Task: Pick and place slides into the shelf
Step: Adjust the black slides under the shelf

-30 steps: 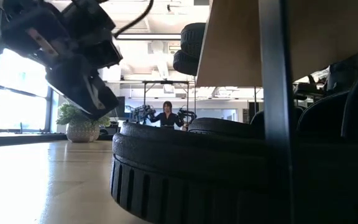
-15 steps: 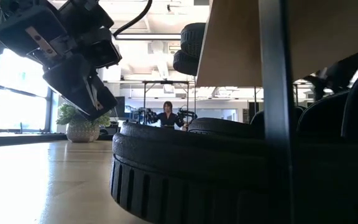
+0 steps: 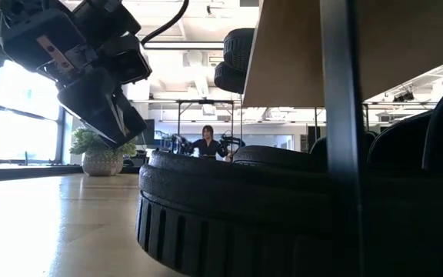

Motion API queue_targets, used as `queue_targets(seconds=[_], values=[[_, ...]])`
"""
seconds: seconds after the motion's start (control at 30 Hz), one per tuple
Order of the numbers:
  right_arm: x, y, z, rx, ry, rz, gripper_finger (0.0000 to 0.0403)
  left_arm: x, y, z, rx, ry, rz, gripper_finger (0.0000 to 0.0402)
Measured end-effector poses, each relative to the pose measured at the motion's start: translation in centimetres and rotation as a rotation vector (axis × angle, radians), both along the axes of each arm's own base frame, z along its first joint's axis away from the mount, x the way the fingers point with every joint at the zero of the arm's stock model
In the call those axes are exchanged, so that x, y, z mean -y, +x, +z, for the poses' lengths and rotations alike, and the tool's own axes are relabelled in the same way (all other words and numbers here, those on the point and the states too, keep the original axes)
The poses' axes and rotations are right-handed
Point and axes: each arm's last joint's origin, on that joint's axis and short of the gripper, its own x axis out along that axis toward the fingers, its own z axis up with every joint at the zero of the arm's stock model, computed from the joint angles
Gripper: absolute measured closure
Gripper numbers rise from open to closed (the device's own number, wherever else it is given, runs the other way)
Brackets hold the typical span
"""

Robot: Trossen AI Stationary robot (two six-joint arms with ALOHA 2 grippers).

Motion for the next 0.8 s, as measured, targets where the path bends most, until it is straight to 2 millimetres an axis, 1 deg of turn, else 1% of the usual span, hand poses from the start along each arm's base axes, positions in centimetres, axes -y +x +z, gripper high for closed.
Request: queue_targets(seconds=[0.07,0.13,0.23,0.3,0.37,0.43,0.53,0.67,0.73,0.8], values=[[-0.8,-0.5,1.2,0.119,-0.076,0.123,0.0403,0.0,0.0,0.0,0.0,0.0,0.0,0.0402],[-1.6,-0.9,2.0,0.202,-0.126,0.229,0.0403,0.1,0.0,0.0,-0.008,-0.017,0.014,0.0402],[-2.5,-0.9,2.9,0.204,-0.152,0.37,0.0403,0.7,0.1,0.2,-0.01,-0.06,0.033,0.0402],[-3.0,-0.6,3.4,0.144,-0.136,0.455,0.0403,2.0,0.3,0.5,0.025,-0.07,-0.001,0.0402],[-3.5,-0.2,3.8,0.046,-0.109,0.517,0.0403,3.6,0.5,0.9,0.069,-0.057,-0.03,0.0402],[-4.0,0.1,4.2,-0.077,-0.083,0.549,0.0403,5.0,0.6,1.3,0.096,-0.027,-0.038,0.0402],[-4.7,0.0,4.9,-0.285,-0.069,0.563,0.0403,6.6,0.7,1.7,0.113,0.01,-0.017,0.0402],[-5.3,-0.5,6.3,-0.496,-0.11,0.518,0.0403,8.3,1.4,1.1,0.075,-0.004,-0.016,0.0402],[-5.5,-0.4,7.0,-0.562,-0.149,0.485,0.0403,9.2,2.0,0.4,0.049,0.002,-0.032,0.0402],[-5.9,0.0,7.6,-0.592,-0.196,0.493,0.0403,10.0,2.5,-0.2,0.031,0.022,-0.037,0.0402]])
